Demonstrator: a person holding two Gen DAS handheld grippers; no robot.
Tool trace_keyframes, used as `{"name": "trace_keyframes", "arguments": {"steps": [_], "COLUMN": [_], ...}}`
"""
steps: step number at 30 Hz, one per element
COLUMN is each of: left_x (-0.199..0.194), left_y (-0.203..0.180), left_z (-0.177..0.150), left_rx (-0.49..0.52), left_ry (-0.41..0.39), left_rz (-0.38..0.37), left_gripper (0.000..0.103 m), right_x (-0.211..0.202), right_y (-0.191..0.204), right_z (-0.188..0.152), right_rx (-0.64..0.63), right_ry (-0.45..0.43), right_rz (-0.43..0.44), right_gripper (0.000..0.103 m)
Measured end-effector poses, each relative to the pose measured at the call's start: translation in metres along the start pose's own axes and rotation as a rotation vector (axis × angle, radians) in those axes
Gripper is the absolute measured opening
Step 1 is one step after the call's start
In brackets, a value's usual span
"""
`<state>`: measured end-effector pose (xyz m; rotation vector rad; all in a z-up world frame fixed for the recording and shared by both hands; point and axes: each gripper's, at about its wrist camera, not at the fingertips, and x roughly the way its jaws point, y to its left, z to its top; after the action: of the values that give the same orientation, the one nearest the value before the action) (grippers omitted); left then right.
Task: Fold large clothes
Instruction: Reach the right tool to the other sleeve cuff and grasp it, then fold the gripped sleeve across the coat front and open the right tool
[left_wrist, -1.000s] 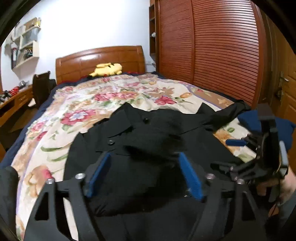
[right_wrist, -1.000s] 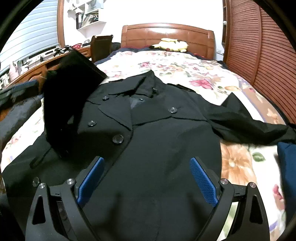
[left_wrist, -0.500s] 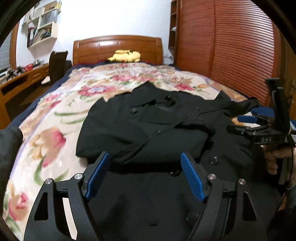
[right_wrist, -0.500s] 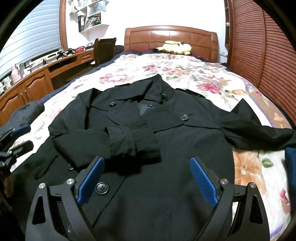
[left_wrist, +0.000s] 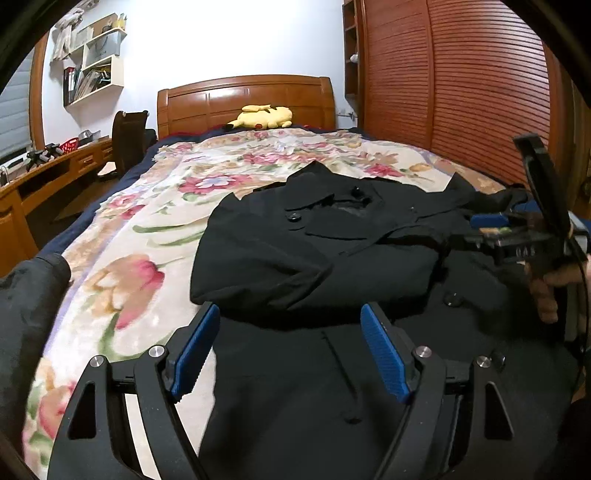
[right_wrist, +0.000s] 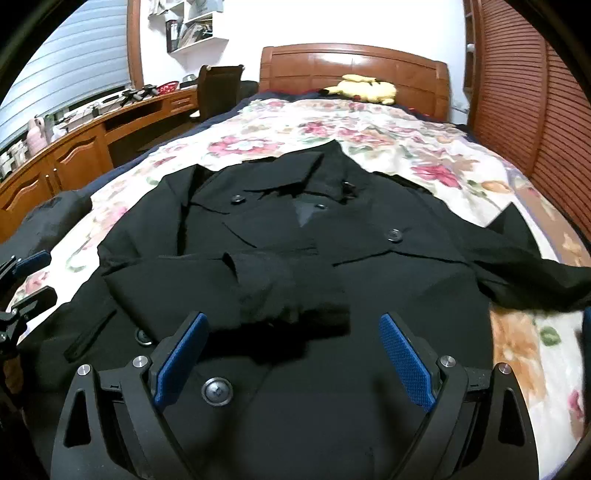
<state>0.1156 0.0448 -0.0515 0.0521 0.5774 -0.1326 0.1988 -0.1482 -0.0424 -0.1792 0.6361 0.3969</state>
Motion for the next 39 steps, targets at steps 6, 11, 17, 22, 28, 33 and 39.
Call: {"name": "trace_keyframes", "arguments": {"steps": [6,11,17,22,28,33,39], "left_x": [-0.002,-0.001,0.006,0.007,0.008,0.007,0.008], "left_y": [0.014,0.027,0.030,0.025,0.025,0.027,0.030], "left_z": [-0.004,-0.005,-0.010,-0.009,-0.008,-0.008,-0.007], "left_rx": [0.002,-0.028,-0.038,-0.021,-0.022,-0.030,-0.039], "left_ry": [0.010,0.016,0.045,0.048,0.049,0.047,0.049], "left_rz": [0.006,0.006,-0.015,-0.008,-0.002,-0.011,-0.026], "left_gripper": [0.079,0.079,0.079,0.079,0.079,0.079,0.079], "right_x": [0.019,0.061,0.090,0.076,0.023,-0.022,-0.039], "right_y": [-0.002,-0.009,-0.014,-0.010,-0.024,-0.038,-0.036], "right_z": [0.022,0.032,0.016,0.020,0.046,0.051,0.009], "right_rx": [-0.009,0.013,0.035,-0.024,-0.054,-0.072,-0.108], "right_ry": [0.034,0.171,0.252,0.214,0.009,-0.169,-0.196], "right_rz": [0.012,0.005,0.050,-0.007,-0.203,-0.377,-0.387], "right_gripper": [0.094,0.082,0.049,0.023,0.015,0.015,0.015]}}
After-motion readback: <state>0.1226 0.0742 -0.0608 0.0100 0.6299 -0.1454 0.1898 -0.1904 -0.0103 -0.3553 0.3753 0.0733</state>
